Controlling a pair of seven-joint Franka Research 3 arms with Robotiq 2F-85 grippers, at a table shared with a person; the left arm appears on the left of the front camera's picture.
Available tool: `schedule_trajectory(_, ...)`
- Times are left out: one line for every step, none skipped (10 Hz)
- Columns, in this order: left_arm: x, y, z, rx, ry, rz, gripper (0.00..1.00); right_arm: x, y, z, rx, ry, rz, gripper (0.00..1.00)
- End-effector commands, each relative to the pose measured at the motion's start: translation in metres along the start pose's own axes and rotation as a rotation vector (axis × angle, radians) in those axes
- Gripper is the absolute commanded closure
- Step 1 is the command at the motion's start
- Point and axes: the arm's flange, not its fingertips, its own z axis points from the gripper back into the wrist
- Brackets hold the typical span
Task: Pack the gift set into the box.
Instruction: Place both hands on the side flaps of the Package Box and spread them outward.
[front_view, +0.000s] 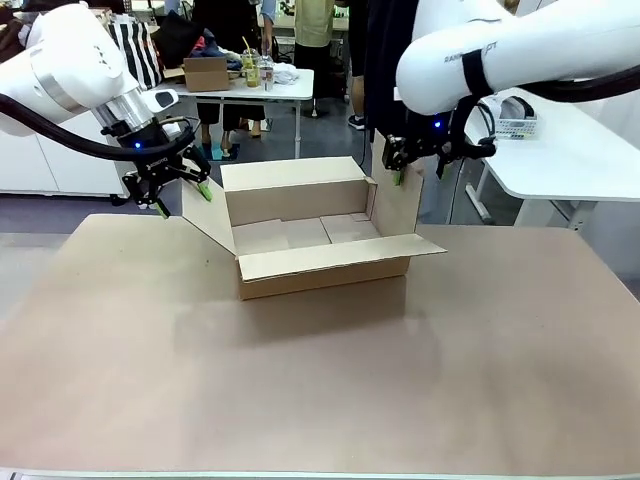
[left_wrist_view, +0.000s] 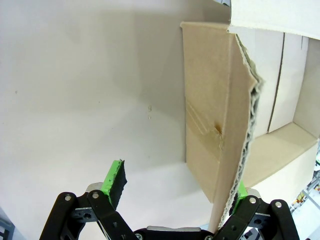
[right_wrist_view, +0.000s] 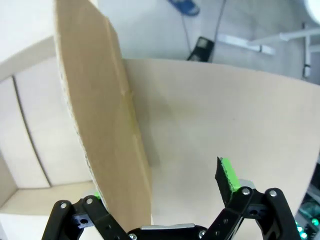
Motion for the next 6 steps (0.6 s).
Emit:
schedule_trajectory(-0.002, 0.0, -0.001, 0.02, 0.002, 0.002, 0.0, -0.011, -0.02, -0.011, 0.068, -0.041, -0.112, 0.0)
schedule_trajectory(-0.002, 0.0, -0.001, 0.02, 0.002, 0.002, 0.0, -0.015, -0.032, -0.016, 0.104, -0.049, -0.136, 0.0)
schedule_trajectory(-0.002, 0.0, -0.001, 0.02, 0.002, 0.002, 0.0, -0.024, -0.049, -0.024, 0.176, -0.045, -0.158, 0.0)
schedule_trajectory(-0.002, 0.0, -0.001, 0.02, 0.002, 0.002, 0.0, -0.029, -0.061, -0.03, 0.209, -0.035, -0.178, 0.0)
schedule_trajectory(-0.002, 0.0, -0.001, 0.02, 0.002, 0.002, 0.0, -0.033, -0.075, -0.039, 0.266, -0.043, -0.197, 0.0)
schedule_trajectory(-0.002, 0.0, -0.001, 0.02, 0.002, 0.002, 0.0, -0.037, -0.089, -0.046, 0.33, -0.055, -0.217, 0.0)
